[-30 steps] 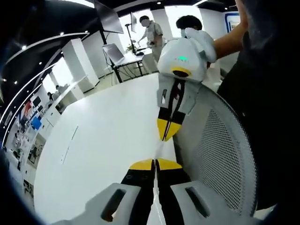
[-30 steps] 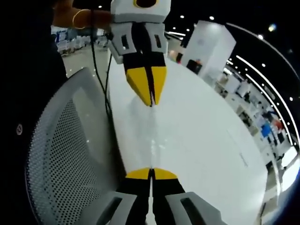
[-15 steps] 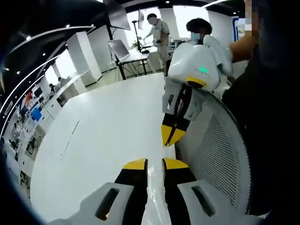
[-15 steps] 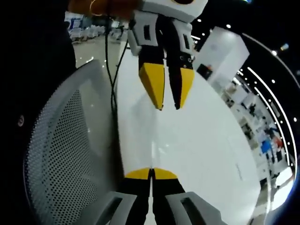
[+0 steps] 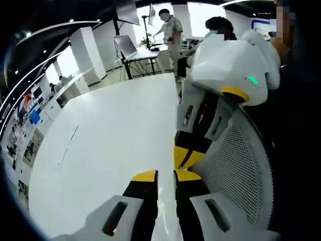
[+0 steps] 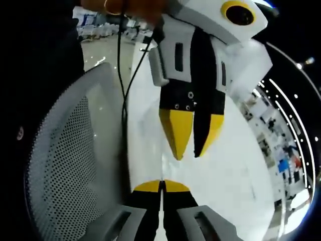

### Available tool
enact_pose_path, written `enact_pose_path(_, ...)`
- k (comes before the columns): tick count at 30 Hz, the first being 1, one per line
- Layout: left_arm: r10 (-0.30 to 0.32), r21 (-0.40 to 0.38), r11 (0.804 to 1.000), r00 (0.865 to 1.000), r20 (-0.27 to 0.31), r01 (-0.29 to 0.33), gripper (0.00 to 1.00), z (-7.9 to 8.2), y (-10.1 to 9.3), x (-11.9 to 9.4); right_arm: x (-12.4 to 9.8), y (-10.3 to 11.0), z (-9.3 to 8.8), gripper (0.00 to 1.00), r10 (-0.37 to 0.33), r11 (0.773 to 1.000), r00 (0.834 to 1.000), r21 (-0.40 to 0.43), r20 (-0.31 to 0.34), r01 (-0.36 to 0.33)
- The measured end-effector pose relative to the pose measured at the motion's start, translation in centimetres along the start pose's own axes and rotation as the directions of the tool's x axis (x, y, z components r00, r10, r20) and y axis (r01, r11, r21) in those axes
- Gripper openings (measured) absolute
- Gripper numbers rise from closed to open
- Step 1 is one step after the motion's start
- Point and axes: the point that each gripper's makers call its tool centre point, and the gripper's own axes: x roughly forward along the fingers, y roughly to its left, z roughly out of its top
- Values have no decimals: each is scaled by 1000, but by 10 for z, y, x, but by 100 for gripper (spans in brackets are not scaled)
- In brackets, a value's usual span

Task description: Open the resealable bag by pulling the two sides of the seal apart until the entire bag opening is separated and visibly accessible.

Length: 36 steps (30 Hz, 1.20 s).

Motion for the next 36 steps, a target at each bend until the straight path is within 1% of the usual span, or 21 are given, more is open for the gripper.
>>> enact_pose_path(4,-23,-1,1000,1000,-15,23,10,-3,-4,4,0,0,3,0,1,1000,1000,-5,8,-1)
enact_pose_path(6,-34,1,999,999,-13,34,10,-2,-7,5,0,-1,5,0,0,1000,1000,-9,13,1)
enact_pose_path(8,-28,-17,999,999,-18,28,10,-3,-6,7,0,-2,8,0,-3,1000,1000,-12,23,3)
enact_pose_path(12,-25,-24,999,999,-41,24,10,-10,-3,8,-2,-4,13,0,-8,1000,999,-19,40,9)
enact_pose_path(19,-10,-55,998,998,-64,6,9,-19,2,4,-3,-3,15,0,-5,999,999,-35,52,7)
enact_pose_path(28,-17,-60,998,994,-106,10,8,-31,0,0,-5,-7,22,0,-25,1000,996,-15,84,27)
enact_pose_path(33,-27,-78,997,991,-133,17,7,-38,1,0,-9,-9,24,0,-42,999,994,-5,97,43)
enact_pose_path(36,-44,-97,995,988,-148,30,5,-42,-1,1,-10,-11,25,0,-48,999,994,-2,103,48)
